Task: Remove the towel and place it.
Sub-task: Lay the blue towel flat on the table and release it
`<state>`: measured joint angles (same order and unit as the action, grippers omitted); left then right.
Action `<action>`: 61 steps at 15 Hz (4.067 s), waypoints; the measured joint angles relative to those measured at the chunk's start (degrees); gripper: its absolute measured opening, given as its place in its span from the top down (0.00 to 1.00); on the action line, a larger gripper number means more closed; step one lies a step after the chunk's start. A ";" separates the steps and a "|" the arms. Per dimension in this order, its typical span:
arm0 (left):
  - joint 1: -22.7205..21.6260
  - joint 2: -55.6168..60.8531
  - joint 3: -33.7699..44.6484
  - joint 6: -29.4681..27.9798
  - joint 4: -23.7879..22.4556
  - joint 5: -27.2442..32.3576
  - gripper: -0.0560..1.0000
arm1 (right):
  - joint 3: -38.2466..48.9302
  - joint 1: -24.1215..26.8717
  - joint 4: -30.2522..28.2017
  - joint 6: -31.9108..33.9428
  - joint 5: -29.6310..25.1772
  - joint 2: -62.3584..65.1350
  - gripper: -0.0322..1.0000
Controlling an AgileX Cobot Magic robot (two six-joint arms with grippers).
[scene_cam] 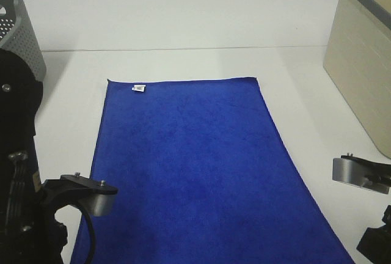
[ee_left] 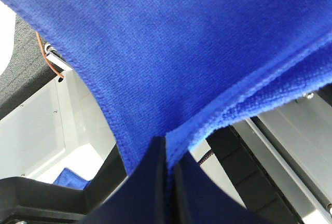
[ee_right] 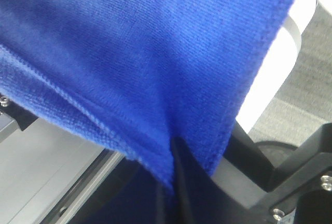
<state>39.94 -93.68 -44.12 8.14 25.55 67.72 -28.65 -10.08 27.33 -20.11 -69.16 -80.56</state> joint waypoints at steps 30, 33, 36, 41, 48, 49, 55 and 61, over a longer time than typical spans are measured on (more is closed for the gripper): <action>0.00 -0.06 -1.32 -6.93 0.80 -0.52 0.42 | -7.96 0.00 1.83 6.07 -0.11 -1.03 0.31; 0.00 -0.11 -6.53 -9.97 -4.30 0.80 0.42 | -17.93 0.00 0.80 6.70 -0.23 -1.15 0.31; -3.04 -0.11 -14.90 -15.13 -12.89 1.49 0.42 | -27.90 0.00 -1.43 7.51 -0.23 -1.15 0.31; -19.48 -0.63 -29.79 -16.56 -15.41 1.03 0.42 | -34.32 0.00 -3.44 9.97 1.09 -1.60 0.31; -28.65 -14.09 -46.81 -13.87 -15.70 -3.38 0.42 | -61.48 0.06 -9.40 11.69 5.16 -23.26 0.31; -28.65 -16.96 -49.68 -13.69 -15.64 -3.32 0.42 | -66.23 0.06 -9.51 11.52 4.87 -27.04 0.31; -29.79 -36.15 -69.04 -12.83 -14.84 -3.27 0.42 | -86.23 4.13 -6.47 10.26 2.18 -46.07 0.31; -29.91 -46.52 -79.18 -11.06 -12.43 -3.27 0.42 | -90.70 6.76 -1.38 2.58 1.15 -59.24 0.31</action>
<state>10.03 -140.20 -123.30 -2.92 13.12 64.46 -119.35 -3.32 25.95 -17.53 -68.01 -139.80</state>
